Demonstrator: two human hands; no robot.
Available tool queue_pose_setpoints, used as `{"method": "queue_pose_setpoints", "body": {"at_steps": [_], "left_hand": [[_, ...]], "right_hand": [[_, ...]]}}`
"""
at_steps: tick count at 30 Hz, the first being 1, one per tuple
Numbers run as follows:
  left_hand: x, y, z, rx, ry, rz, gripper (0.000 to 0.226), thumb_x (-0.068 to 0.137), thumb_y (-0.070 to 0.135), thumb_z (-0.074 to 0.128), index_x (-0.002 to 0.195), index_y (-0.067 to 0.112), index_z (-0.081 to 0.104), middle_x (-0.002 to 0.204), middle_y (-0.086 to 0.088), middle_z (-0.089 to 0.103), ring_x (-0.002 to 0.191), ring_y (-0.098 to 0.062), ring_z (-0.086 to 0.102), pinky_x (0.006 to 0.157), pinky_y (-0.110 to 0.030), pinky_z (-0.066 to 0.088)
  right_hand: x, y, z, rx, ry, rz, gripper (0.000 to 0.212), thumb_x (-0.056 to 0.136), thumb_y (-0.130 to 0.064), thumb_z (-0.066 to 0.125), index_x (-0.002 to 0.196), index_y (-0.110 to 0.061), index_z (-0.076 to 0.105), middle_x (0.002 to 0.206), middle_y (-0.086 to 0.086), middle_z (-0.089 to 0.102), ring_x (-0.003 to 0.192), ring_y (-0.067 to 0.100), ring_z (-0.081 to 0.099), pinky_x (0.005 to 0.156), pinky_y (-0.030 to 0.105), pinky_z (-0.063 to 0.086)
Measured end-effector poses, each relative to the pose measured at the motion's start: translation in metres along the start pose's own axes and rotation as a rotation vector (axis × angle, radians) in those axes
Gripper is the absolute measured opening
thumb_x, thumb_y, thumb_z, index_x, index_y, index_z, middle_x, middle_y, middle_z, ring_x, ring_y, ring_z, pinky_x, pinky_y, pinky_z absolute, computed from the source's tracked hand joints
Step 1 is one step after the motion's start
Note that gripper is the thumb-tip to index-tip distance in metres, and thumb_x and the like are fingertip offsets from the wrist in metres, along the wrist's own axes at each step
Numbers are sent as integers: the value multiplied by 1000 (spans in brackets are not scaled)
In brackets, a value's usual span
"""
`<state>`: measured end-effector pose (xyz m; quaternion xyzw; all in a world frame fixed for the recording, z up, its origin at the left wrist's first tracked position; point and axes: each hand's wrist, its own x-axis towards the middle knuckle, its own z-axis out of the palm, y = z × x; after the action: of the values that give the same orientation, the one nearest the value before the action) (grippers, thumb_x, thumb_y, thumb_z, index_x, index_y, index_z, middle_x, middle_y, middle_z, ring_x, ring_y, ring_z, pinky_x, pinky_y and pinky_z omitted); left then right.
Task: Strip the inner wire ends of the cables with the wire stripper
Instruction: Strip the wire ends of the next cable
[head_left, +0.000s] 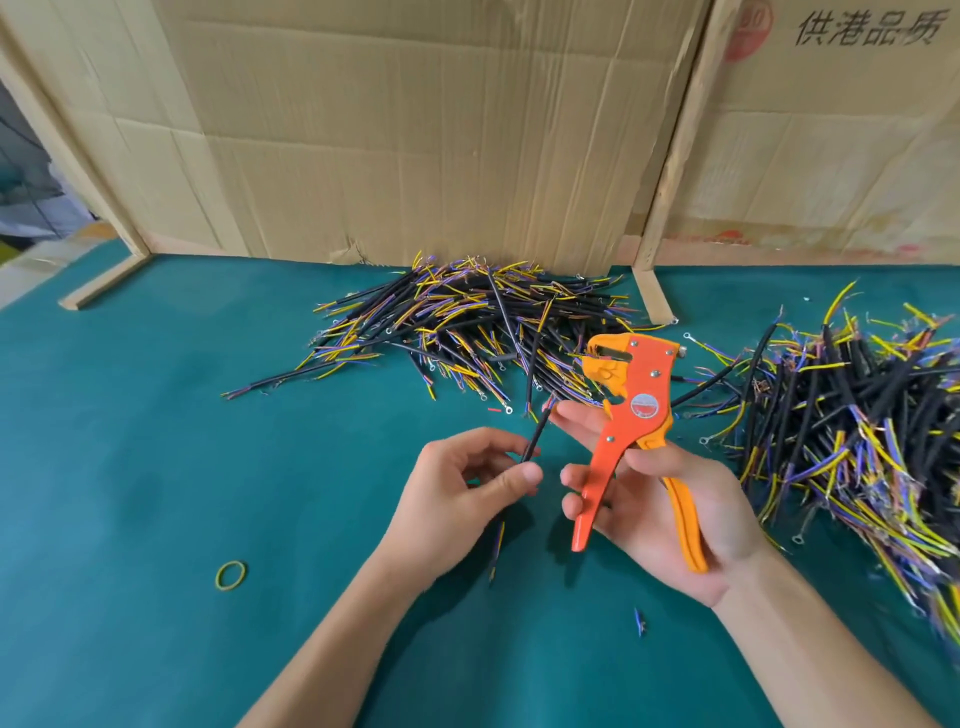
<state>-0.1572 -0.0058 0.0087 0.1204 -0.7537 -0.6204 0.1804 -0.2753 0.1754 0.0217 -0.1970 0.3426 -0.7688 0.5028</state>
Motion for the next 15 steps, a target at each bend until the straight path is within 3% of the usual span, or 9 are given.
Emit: {"method": "queue_pose_setpoints", "body": {"at_steps": [3,5,9,13,15], "left_hand": [[1,4,-4,-166,-19,-53,28,81,36,78,99,14,77,76,-6,75,59,-10,60,56,-14,45],[3,4,-9,-238,-2,-74,27,81,36,79,98,14,78,74,-7,73,55,-11,52,50,-15,38],[5,4,-10,-331,-6,-83,24,75,32,83,90,13,78,72,-6,68,53,-13,51,49,-18,37],[6,3,-5,-439,2,-118,15,70,22,87,77,17,75,70,-3,59,52,-16,49,55,-28,32],[5,3,-1,-516,-11,-127,12,72,15,83,77,18,72,75,-1,61,51,-15,49,53,-24,38]], "right_hand": [[1,3,2,8,-65,27,78,71,-21,82,142,-2,55,151,14,52,91,31,67,82,41,56],[2,5,5,10,-95,48,79,72,-21,82,143,-1,54,147,15,54,90,31,66,81,40,55],[3,7,8,-2,-83,46,78,71,-20,84,141,0,56,131,24,56,88,33,65,81,43,54],[3,6,7,-47,-68,31,75,71,-19,84,138,1,57,143,20,57,87,32,64,80,44,54],[3,6,8,-79,-65,35,75,70,-18,85,138,1,58,142,18,58,87,32,64,80,45,54]]}}
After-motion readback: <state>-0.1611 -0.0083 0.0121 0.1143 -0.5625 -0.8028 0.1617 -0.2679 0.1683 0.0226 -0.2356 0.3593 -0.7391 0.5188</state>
